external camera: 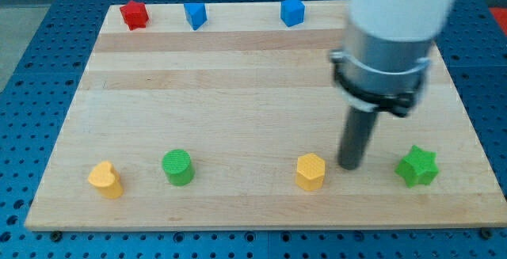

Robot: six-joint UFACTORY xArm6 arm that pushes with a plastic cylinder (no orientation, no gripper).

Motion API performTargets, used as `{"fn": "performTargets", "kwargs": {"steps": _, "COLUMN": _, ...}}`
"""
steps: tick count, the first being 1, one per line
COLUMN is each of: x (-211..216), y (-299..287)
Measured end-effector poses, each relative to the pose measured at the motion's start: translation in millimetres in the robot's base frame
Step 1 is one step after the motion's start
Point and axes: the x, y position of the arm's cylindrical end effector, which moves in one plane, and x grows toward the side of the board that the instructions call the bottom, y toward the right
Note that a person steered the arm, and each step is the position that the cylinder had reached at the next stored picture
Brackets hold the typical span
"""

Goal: Move the yellow heart to the left side of the board

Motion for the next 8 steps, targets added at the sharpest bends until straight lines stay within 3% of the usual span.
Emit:
{"fn": "performTargets", "kwargs": {"steps": 2, "x": 50, "y": -31}}
{"fn": "performTargets", "kwargs": {"steps": 3, "x": 32, "y": -58}}
{"fn": "performTargets", "kwargs": {"steps": 4, "x": 41, "y": -64}}
{"fn": "performTargets", "kwargs": {"steps": 5, "x": 73, "y": -104}}
{"fn": "performTargets", "kwargs": {"steps": 6, "x": 63, "y": -201}}
{"fn": "performTargets", "kwargs": {"steps": 8, "x": 44, "y": -287}}
